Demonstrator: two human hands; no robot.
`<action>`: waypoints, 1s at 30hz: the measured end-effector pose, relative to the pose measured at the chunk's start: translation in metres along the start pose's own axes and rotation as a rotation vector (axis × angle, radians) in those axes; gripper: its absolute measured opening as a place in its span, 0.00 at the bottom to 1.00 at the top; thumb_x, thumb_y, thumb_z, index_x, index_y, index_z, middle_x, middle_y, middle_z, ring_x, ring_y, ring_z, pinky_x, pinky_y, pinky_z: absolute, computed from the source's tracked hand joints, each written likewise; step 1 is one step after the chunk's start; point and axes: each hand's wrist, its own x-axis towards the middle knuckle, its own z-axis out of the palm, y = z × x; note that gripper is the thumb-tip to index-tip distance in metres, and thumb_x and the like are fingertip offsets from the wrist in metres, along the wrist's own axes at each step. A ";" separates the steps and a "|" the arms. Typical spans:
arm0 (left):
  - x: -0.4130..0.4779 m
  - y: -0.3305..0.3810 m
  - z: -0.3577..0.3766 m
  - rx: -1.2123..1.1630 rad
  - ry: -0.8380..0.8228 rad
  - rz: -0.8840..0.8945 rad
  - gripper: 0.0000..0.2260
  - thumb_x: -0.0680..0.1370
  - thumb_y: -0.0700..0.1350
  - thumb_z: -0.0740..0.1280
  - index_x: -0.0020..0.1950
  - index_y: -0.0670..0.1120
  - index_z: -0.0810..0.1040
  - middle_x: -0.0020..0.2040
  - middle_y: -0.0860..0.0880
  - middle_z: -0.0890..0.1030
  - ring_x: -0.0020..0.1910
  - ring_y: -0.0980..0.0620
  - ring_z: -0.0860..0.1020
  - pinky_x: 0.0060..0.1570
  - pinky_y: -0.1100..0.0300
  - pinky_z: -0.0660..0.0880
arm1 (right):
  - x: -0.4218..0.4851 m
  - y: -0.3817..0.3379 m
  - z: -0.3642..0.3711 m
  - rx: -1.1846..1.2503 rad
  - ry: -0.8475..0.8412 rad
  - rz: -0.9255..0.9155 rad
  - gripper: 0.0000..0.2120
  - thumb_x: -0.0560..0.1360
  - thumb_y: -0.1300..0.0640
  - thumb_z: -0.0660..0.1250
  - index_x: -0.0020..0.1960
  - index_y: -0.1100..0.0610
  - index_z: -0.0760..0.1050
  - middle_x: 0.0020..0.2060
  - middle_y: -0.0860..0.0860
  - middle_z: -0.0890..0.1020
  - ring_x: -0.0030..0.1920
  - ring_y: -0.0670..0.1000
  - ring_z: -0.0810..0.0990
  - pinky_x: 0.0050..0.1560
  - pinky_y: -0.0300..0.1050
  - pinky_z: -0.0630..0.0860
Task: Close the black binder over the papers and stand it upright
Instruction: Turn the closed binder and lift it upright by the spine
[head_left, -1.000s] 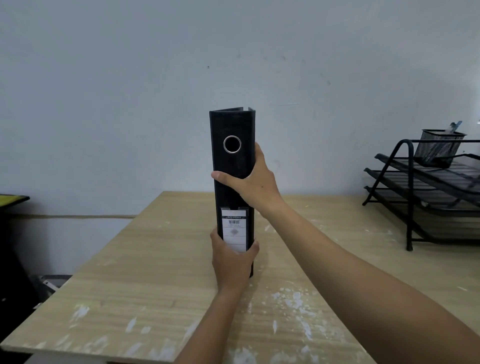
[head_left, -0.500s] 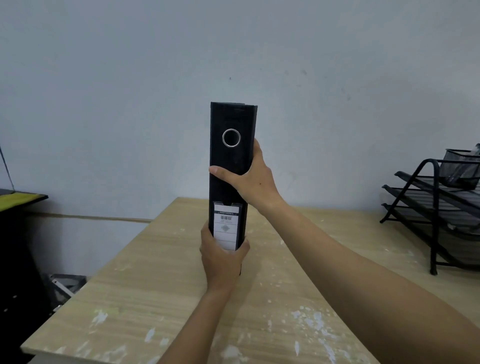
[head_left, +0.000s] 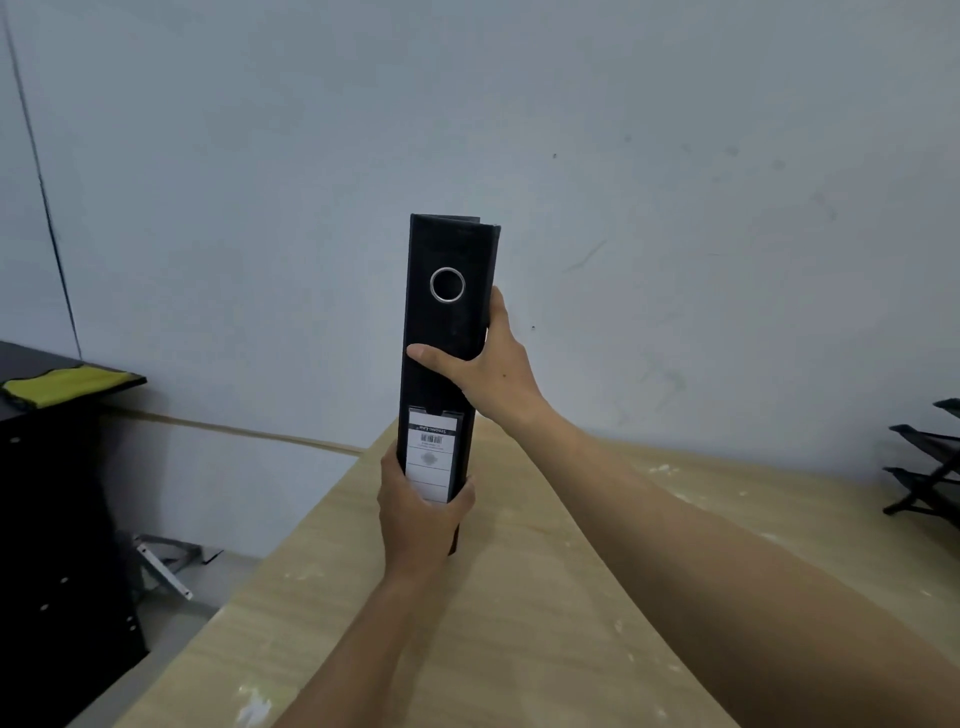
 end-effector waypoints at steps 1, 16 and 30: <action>0.007 -0.007 -0.001 -0.004 -0.002 -0.003 0.34 0.65 0.43 0.79 0.66 0.51 0.66 0.57 0.55 0.76 0.55 0.59 0.76 0.46 0.72 0.70 | 0.006 0.005 0.006 -0.001 0.000 0.000 0.40 0.65 0.47 0.78 0.70 0.47 0.60 0.61 0.45 0.78 0.57 0.47 0.78 0.56 0.42 0.76; 0.080 -0.056 0.001 0.030 -0.129 0.020 0.36 0.64 0.44 0.79 0.65 0.56 0.63 0.59 0.57 0.74 0.57 0.61 0.73 0.48 0.72 0.69 | 0.064 0.057 0.036 -0.076 0.040 0.005 0.48 0.65 0.44 0.78 0.75 0.48 0.53 0.65 0.47 0.76 0.62 0.51 0.78 0.61 0.50 0.77; 0.105 -0.080 0.000 0.079 -0.131 0.005 0.38 0.63 0.49 0.78 0.66 0.54 0.61 0.60 0.55 0.75 0.58 0.53 0.76 0.51 0.46 0.80 | 0.090 0.074 0.060 -0.121 -0.013 0.048 0.52 0.63 0.37 0.76 0.77 0.51 0.52 0.69 0.48 0.74 0.67 0.52 0.75 0.65 0.52 0.75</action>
